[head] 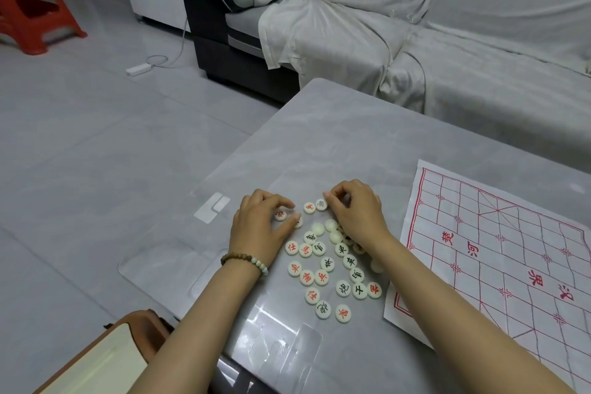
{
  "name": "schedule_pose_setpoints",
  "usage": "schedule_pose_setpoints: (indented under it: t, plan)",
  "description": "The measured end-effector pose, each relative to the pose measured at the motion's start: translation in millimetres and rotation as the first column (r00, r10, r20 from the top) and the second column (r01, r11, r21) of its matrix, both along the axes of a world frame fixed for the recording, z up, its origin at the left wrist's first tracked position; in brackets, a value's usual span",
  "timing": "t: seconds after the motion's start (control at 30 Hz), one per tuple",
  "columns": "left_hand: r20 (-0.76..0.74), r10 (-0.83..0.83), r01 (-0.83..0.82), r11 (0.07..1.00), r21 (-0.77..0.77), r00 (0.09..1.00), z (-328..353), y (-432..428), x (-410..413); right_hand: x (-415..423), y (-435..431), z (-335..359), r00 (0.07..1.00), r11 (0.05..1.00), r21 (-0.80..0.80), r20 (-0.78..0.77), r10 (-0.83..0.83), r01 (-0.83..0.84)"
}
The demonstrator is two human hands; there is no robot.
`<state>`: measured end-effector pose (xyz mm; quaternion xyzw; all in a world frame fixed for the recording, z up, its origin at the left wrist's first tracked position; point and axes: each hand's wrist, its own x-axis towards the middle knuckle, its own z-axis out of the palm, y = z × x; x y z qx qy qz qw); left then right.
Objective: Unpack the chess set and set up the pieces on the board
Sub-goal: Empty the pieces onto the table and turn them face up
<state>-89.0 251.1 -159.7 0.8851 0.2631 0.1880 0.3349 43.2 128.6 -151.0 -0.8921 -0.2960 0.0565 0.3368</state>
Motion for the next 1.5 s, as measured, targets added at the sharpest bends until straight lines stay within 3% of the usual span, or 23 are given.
schedule_pose_setpoints:
  t: [0.2, 0.3, 0.47, 0.7, 0.87, 1.03, 1.2, 1.37, 1.5]
  plan:
    - [-0.015, -0.226, 0.218, 0.919, 0.328, 0.974, 1, -11, -3, -1, -22, 4, 0.998, 0.989, 0.136, 0.007, 0.061, -0.061]
    - [-0.070, -0.273, 0.278, 0.875, 0.397, 0.959, -4, -14, -7, -6, -42, 7, 0.985, 0.981, 0.087, 0.037, 0.169, -0.172]
    - [-0.135, -0.264, 0.293, 0.908, 0.301, 0.955, -3, -20, -6, -13, -55, 4, 0.968, 0.971, -0.036, 0.084, 0.238, -0.236]
    - [-0.047, -0.132, 0.136, 0.987, 0.082, 0.990, 1, -23, 8, -8, -42, 5, 0.975, 0.980, -0.082, 0.116, 0.192, -0.183]
    - [-0.038, -0.079, 0.081, 0.995, 0.061, 0.996, 1, -23, 16, -3, -36, 2, 0.994, 0.994, -0.002, 0.031, 0.106, -0.106]
    - [-0.048, -0.073, 0.073, 0.997, 0.013, 0.996, 1, -24, 19, 1, -35, 1, 0.997, 0.997, -0.051, 0.045, 0.061, -0.058]
    - [-0.063, -0.065, 0.065, 0.998, -0.004, 0.996, 2, -22, 18, -8, -46, 9, 0.984, 0.986, 0.007, 0.064, 0.163, -0.164]
    - [0.013, -0.046, 0.046, 0.999, -0.016, 0.999, 5, -22, 14, -14, -59, 13, 0.955, 0.960, -0.104, 0.121, 0.271, -0.260]
    - [0.004, -0.077, 0.077, 0.997, 0.002, 0.997, 7, -23, 9, -17, -60, 11, 0.952, 0.957, -0.154, 0.151, 0.267, -0.244]
